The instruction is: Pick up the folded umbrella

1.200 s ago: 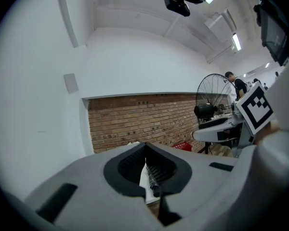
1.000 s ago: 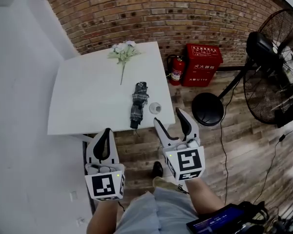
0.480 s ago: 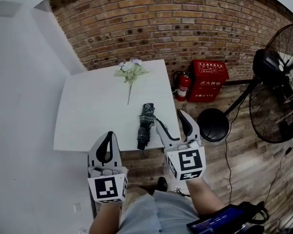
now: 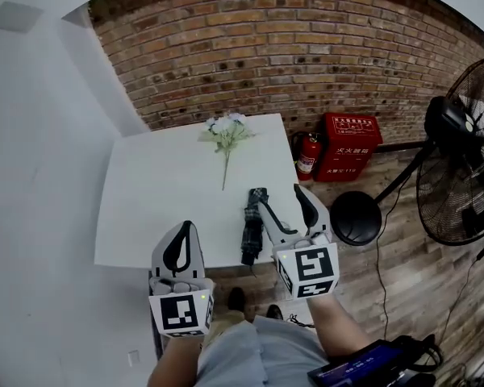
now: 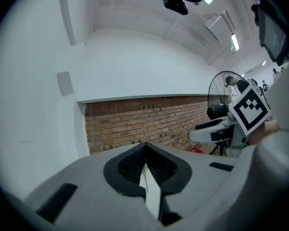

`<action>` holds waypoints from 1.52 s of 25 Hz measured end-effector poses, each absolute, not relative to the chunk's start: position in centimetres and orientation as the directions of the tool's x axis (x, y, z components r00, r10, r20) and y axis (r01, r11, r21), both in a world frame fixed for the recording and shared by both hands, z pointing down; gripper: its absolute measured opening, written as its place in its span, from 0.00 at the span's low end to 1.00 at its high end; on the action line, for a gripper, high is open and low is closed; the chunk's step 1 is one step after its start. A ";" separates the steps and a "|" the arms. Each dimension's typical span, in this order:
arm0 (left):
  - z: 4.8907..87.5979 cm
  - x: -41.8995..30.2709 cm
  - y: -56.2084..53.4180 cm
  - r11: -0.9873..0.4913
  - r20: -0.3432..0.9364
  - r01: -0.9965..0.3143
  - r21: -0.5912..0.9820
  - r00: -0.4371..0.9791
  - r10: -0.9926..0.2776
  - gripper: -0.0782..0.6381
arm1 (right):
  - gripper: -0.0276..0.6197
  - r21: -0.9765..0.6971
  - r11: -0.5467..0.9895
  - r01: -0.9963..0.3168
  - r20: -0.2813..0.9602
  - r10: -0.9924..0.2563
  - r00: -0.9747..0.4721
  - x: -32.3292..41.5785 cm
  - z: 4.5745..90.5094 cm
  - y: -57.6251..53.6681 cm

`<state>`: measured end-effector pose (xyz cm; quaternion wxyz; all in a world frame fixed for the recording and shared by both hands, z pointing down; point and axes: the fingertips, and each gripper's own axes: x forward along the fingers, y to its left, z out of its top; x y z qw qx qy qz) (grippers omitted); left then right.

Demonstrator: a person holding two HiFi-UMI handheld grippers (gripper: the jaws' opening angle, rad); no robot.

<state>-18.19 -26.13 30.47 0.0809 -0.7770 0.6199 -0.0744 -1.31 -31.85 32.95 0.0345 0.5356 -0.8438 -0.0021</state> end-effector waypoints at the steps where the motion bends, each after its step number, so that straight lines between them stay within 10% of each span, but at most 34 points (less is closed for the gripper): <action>1: 30.6 -18.5 -26.6 -0.225 0.020 -0.950 -0.216 0.226 -0.974 0.12 | 0.50 0.039 0.422 -0.906 0.062 -0.906 -0.419 -1.6 33.1 -32.3; 38: 45.7 -25.7 -37.2 -0.359 0.319 -0.930 -0.078 0.318 -0.893 0.12 | 0.60 -0.115 0.245 -0.963 0.651 -0.713 -0.259 -6.2 60.1 -37.6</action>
